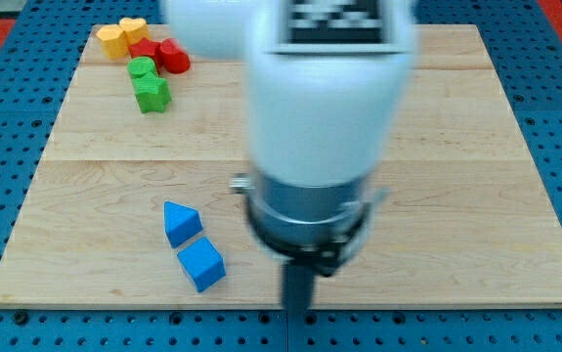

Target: Place the blue blocks parallel to the right of the green blocks

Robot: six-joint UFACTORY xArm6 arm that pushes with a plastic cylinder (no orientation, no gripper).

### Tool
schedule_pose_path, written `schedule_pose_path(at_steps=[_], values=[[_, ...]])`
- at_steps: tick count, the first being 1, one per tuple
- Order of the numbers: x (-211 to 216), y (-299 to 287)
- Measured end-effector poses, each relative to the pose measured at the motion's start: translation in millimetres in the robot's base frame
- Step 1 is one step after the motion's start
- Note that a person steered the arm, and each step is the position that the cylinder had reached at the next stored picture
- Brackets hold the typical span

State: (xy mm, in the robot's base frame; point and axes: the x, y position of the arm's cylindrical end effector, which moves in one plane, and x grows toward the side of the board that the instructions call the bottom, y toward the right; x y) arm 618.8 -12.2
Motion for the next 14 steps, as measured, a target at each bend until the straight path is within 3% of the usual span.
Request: schedule_pose_path(at_steps=[2, 3, 10, 14], values=[[-27, -104], [-51, -113], [-157, -89], [-261, -89]])
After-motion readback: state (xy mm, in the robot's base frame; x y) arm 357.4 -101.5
